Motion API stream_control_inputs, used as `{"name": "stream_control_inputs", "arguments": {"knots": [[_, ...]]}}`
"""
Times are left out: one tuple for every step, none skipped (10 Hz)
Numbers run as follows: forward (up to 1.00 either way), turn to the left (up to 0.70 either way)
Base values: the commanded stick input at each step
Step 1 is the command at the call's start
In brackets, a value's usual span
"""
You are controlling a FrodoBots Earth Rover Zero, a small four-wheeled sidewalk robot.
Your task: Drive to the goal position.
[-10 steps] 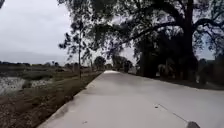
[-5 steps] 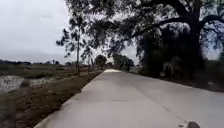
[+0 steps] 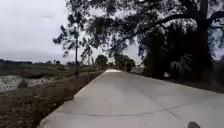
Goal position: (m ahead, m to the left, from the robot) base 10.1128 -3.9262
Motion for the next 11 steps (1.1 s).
{"name": "stream_control_inputs", "arguments": {"knots": [[1.0,0.0],[1.0,0.0],[1.0,0.0],[1.0,0.0],[1.0,0.0],[1.0,0.0],[1.0,0.0],[1.0,0.0],[1.0,-0.16],[1.0,-0.36],[1.0,0.0]]}}
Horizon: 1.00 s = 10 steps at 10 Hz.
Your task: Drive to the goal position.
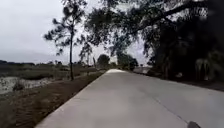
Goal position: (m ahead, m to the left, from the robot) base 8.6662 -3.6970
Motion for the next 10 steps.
{"name": "stream_control_inputs", "arguments": {"knots": [[1.0,0.0],[1.0,0.0],[1.0,0.0],[1.0,0.0],[1.0,0.0],[1.0,0.0],[1.0,0.0],[1.0,0.0],[1.0,0.0],[1.0,0.0]]}}
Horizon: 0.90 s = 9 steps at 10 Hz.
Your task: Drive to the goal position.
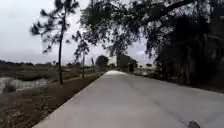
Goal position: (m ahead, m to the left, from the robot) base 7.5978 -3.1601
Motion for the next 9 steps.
{"name": "stream_control_inputs", "arguments": {"knots": [[1.0,0.0],[1.0,-0.17],[1.0,-0.4],[1.0,-0.4],[1.0,-0.4],[1.0,-0.18],[1.0,0.0],[1.0,0.0],[1.0,0.0]]}}
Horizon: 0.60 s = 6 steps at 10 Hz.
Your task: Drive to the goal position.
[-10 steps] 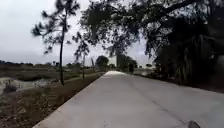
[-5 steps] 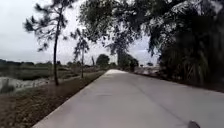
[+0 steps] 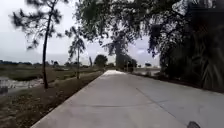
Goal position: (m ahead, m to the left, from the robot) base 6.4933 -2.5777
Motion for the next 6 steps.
{"name": "stream_control_inputs", "arguments": {"knots": [[1.0,0.0],[1.0,0.0],[1.0,0.0],[1.0,0.0],[1.0,0.0],[1.0,0.0]]}}
